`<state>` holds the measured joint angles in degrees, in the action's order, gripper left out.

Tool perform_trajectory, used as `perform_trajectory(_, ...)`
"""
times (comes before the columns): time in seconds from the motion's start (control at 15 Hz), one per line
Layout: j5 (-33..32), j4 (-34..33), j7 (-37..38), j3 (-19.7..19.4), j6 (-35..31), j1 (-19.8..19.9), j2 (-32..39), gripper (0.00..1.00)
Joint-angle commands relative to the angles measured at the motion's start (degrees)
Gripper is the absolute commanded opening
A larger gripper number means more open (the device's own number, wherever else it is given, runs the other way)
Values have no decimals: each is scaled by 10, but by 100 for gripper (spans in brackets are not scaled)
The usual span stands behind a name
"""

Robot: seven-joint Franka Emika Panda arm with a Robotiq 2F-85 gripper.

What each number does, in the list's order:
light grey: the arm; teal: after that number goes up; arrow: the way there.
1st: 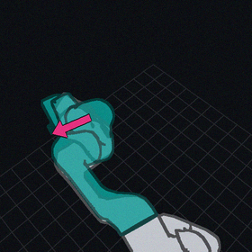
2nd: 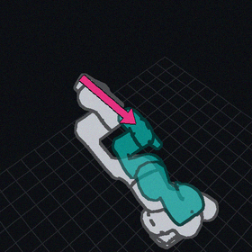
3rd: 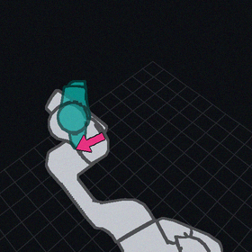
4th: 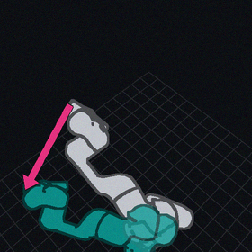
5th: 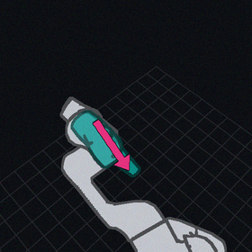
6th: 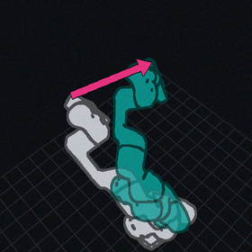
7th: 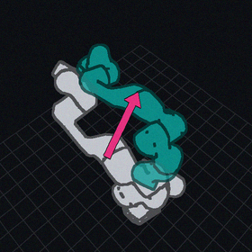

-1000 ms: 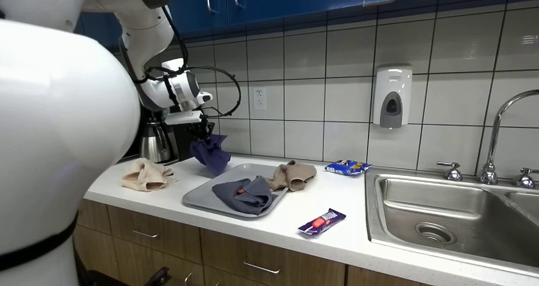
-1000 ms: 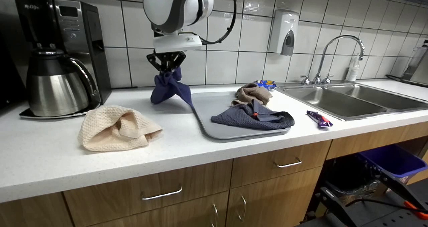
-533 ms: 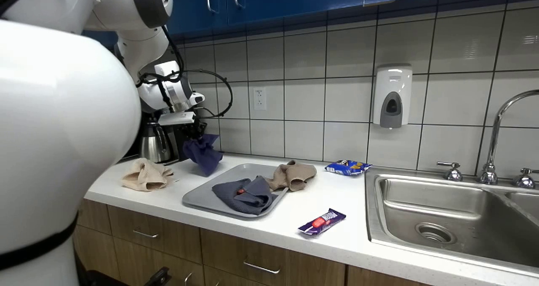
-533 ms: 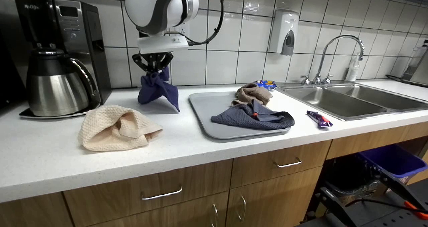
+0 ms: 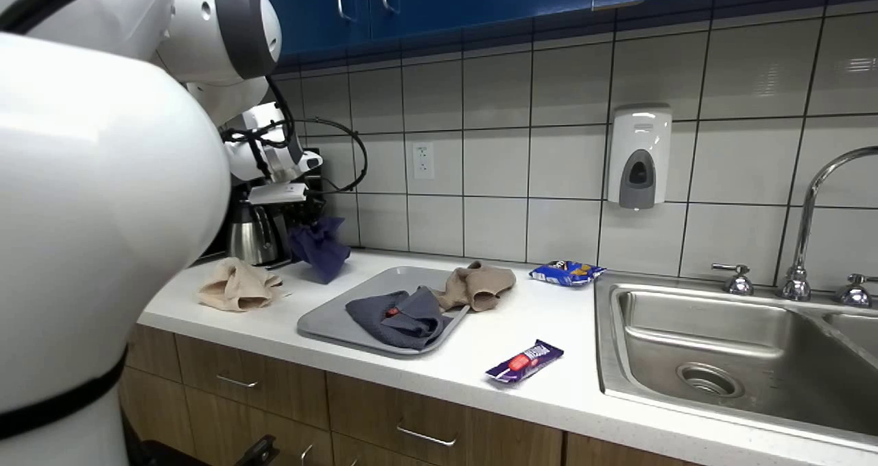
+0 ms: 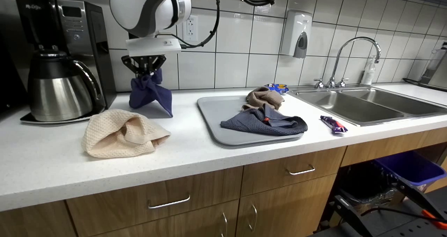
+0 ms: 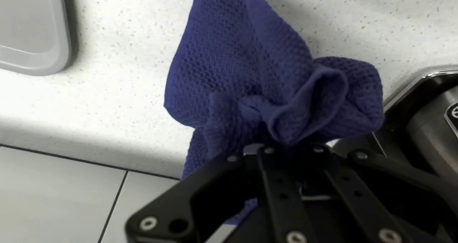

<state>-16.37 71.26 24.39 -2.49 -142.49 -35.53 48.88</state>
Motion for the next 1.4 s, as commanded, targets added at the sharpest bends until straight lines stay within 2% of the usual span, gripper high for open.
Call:
perform_trajectory(0.0, 7, -75, -20, 10, 35, -4, 40, 3)
perform_trajectory(0.47, 10, -125, -24, 15, 69, -4, 81, 3)
perform_trajectory(0.53, 11, -129, -23, 15, 73, -4, 83, 37)
perform_trajectory(0.6, 11, -133, -23, 15, 76, -3, 86, 38)
perform_trajectory(1.13, 8, -132, -15, 8, 82, 4, 79, 97)
perform_trajectory(1.33, 7, -118, -11, 3, 78, 9, 70, 100)
